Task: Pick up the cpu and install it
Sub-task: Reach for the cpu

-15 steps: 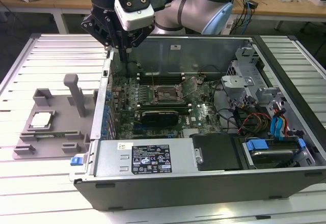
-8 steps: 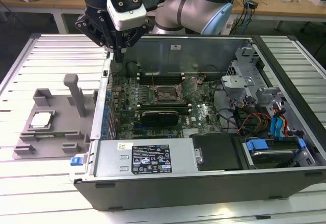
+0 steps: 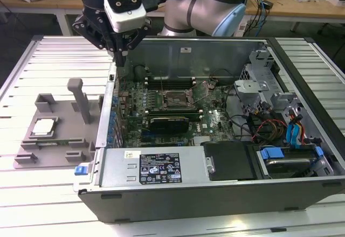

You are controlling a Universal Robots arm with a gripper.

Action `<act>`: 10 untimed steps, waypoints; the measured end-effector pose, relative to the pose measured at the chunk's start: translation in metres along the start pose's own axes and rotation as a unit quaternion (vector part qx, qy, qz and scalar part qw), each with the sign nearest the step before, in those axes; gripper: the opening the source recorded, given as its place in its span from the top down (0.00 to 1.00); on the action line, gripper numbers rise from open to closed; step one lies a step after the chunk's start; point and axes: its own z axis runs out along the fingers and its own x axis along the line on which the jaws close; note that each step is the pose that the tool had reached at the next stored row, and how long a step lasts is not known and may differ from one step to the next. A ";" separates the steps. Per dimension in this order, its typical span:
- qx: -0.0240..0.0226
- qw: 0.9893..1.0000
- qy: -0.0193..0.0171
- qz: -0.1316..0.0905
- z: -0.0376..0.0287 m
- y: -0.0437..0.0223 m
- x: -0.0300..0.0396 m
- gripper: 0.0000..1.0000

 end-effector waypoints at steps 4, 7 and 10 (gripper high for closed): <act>0.000 1.000 0.000 0.000 -0.0002 -0.0005 0.0073 0.89; 0.000 1.000 0.000 0.000 -0.0003 -0.0009 0.0123 0.89; 0.000 1.000 0.000 0.000 -0.0005 -0.0013 0.0176 0.89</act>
